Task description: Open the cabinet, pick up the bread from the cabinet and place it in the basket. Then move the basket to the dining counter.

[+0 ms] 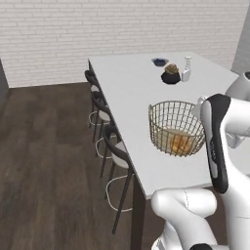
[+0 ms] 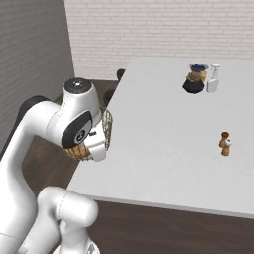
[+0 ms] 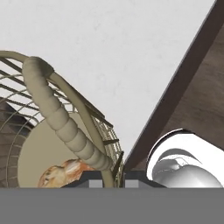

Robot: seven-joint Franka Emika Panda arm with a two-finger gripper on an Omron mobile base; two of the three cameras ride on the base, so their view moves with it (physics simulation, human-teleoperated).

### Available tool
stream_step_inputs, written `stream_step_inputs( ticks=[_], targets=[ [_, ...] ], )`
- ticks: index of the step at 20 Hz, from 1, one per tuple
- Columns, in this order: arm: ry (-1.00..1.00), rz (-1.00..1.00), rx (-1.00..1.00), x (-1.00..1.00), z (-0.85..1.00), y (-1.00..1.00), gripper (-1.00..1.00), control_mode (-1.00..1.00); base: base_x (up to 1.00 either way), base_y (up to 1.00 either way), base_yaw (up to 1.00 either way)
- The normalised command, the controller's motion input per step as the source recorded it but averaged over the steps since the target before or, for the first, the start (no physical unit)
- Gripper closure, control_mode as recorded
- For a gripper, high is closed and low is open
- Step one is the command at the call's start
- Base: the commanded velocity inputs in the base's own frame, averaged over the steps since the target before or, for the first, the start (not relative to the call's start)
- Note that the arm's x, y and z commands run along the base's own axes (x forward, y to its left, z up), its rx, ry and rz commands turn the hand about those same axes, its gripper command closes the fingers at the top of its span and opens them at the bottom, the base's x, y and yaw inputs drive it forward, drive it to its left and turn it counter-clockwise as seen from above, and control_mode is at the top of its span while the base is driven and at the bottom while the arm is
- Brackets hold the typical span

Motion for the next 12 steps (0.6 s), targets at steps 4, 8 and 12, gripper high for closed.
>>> stream_step_inputs(
  ticks=[4,8,12],
  targets=[
    [0.0,0.0,0.0,0.37,-0.04,0.0,1.0,-1.0,0.27,0.0,0.0],
    [0.01,0.0,0.0,0.99,-0.45,-0.12,1.0,-1.0,0.0,0.0,0.0],
    [0.1,0.0,0.0,1.0,-0.49,-0.21,1.0,-1.0,0.0,0.0,0.0]
  ],
)
